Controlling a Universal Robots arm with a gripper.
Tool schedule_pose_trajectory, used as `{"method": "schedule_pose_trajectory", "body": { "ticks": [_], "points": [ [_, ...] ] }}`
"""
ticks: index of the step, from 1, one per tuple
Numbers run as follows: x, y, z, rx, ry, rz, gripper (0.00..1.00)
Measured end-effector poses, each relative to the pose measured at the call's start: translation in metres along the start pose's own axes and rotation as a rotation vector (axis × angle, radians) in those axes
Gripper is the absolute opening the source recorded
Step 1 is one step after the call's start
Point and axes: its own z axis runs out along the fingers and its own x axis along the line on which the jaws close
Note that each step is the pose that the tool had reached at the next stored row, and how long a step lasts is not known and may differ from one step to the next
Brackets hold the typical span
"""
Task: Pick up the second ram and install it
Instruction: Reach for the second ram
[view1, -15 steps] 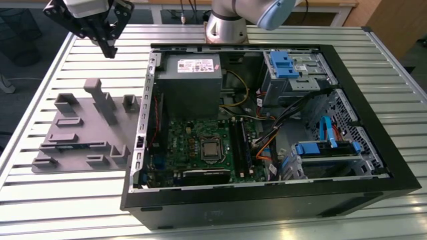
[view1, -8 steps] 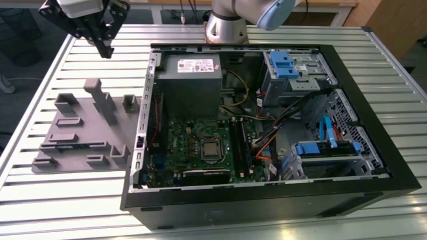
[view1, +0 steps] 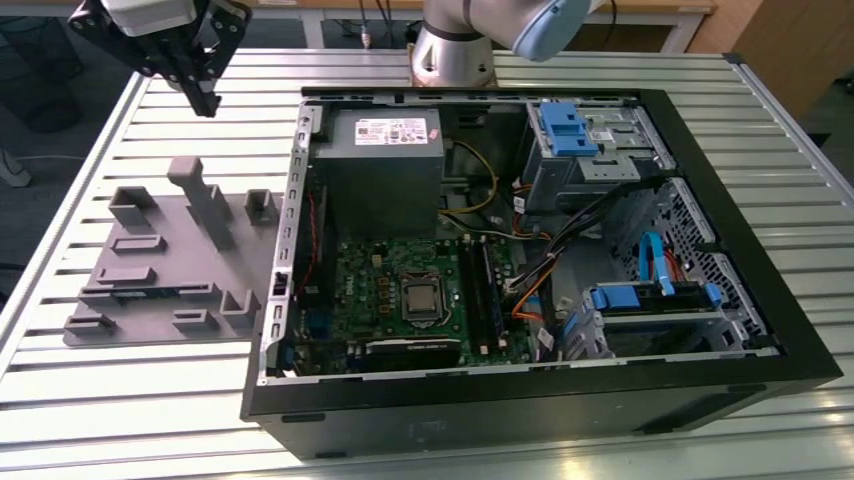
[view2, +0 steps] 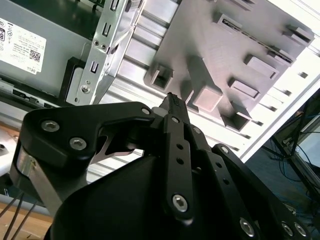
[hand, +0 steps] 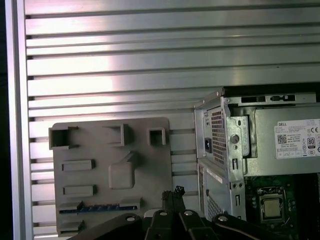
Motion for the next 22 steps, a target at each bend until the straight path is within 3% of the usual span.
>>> {"method": "schedule_pose_trajectory", "body": {
  "ticks": [7, 18, 22],
  "points": [
    [0.0067, -0.0015, -0.0002, -0.0003, 0.0001, 0.0, 0.11],
    [0.0103, -0.0129, -0.0002, -0.0003, 0.0003, 0.0, 0.11],
    [0.0102, -0.0135, 0.0002, 0.0004, 0.0089, 0.0, 0.11]
  ]
}}
